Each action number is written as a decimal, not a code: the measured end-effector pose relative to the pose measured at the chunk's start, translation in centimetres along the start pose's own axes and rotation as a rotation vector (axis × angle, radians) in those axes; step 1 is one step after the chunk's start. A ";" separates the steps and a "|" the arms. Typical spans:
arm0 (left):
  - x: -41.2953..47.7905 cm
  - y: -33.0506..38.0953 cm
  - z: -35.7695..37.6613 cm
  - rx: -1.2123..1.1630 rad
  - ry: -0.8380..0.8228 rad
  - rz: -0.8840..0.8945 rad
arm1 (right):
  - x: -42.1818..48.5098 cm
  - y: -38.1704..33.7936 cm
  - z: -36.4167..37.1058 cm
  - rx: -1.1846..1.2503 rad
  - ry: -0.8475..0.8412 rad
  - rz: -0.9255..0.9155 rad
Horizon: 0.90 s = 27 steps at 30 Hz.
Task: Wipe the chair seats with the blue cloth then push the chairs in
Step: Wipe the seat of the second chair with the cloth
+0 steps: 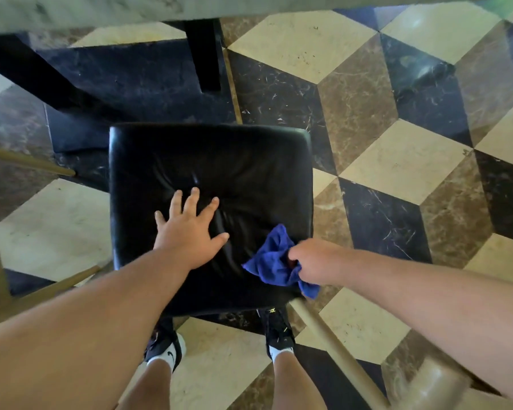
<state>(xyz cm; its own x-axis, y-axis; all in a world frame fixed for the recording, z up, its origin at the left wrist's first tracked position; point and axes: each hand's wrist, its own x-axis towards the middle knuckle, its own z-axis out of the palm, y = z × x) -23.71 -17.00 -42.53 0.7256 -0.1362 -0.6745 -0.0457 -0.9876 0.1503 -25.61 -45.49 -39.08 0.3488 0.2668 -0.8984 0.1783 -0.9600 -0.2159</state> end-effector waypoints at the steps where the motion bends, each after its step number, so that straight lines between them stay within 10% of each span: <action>1: 0.2 -0.5 -1.4 -0.050 -0.053 0.007 | 0.0 -1.7 -0.2 -0.016 -0.016 -0.071; 14: 0.7 -9.3 -10.2 -0.506 -0.402 -0.176 | 8.7 -29.3 -0.4 0.025 0.270 -0.339; 18: -0.4 -13.9 -10.5 -0.557 -0.366 -0.309 | 10.6 -30.4 -4.0 -0.060 0.383 -0.491; 24: -0.2 -18.5 -10.2 -1.431 -0.167 -0.667 | 16.1 -28.7 -13.8 -0.279 0.547 -0.518; 27: 0.0 -18.3 -9.4 -1.486 -0.206 -0.679 | 18.2 -28.9 -17.3 -0.249 0.655 -0.468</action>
<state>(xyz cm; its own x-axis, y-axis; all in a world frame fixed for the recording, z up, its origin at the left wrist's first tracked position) -16.40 1.76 -38.47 0.2339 0.1360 -0.9627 0.9687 0.0517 0.2426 -8.46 -11.46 -42.60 0.6379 0.7020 -0.3166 0.6088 -0.7115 -0.3510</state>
